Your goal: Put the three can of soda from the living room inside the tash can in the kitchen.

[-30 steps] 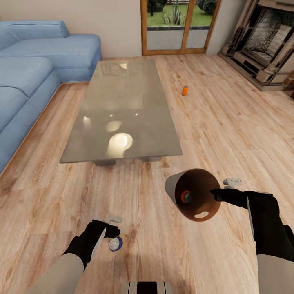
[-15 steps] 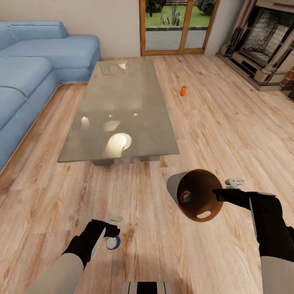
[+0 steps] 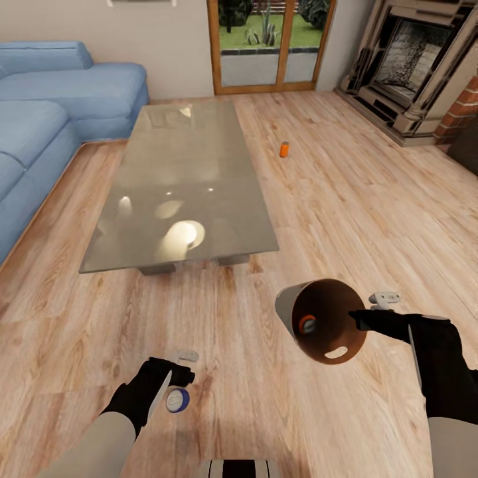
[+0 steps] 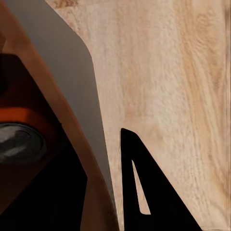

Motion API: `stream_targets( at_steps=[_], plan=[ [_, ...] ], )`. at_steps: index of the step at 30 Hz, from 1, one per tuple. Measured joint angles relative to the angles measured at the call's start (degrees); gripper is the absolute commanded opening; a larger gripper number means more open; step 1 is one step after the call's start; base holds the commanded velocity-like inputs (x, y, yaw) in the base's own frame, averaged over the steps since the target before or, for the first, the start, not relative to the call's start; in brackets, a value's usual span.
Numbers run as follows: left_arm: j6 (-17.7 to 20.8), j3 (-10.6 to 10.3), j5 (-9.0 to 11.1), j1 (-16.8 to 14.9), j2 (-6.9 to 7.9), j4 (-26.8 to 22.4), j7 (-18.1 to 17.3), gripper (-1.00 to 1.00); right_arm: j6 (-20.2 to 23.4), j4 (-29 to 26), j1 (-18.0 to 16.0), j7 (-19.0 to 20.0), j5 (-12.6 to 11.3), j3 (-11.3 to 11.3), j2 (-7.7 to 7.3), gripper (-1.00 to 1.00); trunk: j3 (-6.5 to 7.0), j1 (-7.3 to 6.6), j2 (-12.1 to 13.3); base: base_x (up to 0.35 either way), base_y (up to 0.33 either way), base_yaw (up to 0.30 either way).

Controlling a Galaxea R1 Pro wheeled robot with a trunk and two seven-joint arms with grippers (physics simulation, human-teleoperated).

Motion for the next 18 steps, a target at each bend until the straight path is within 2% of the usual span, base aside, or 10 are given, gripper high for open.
stream_targets(
  at_steps=[3,4,6,8,12,15,18],
  plan=[
    [0.00,-0.01,0.00,0.00,0.00,0.07,0.00,1.00,-0.34,0.06,0.00,-0.07,0.81,-0.06,-1.80,-1.00,0.03,0.00,0.00,0.000,0.199,-0.019],
    [0.00,-0.02,0.00,0.00,-0.02,0.09,0.00,1.00,0.08,0.10,0.00,0.06,0.07,-0.03,-2.92,-1.00,0.03,0.00,0.00,0.000,0.254,-0.010],
    [-0.01,-0.02,0.00,-0.01,-0.01,0.11,-0.05,1.00,-0.01,0.10,0.00,0.27,0.06,-0.21,-4.30,-1.00,0.04,0.00,0.00,0.000,0.283,-0.005],
    [0.00,-0.02,0.00,-0.01,0.01,0.11,-0.19,1.00,-0.26,0.09,0.00,0.42,0.41,-0.40,-5.22,-1.00,0.04,0.00,0.00,0.000,0.273,-0.002],
    [-0.02,-0.03,0.00,0.02,0.00,-0.03,-0.22,1.00,0.36,0.04,0.01,0.73,-0.79,-0.37,-5.64,-1.00,0.04,0.00,0.00,0.000,0.148,-0.001],
    [-0.01,-0.03,0.00,0.04,-0.04,-0.10,-0.15,1.00,-0.02,0.04,0.01,0.52,0.16,-0.34,-5.70,-1.00,0.04,0.00,0.00,0.000,0.044,0.000],
    [-0.02,-0.03,0.00,0.06,-0.06,-0.11,-0.05,1.00,0.13,0.10,0.02,0.25,-0.30,-0.12,-5.48,-1.00,0.04,0.00,0.00,0.000,0.013,0.000]
  ],
)
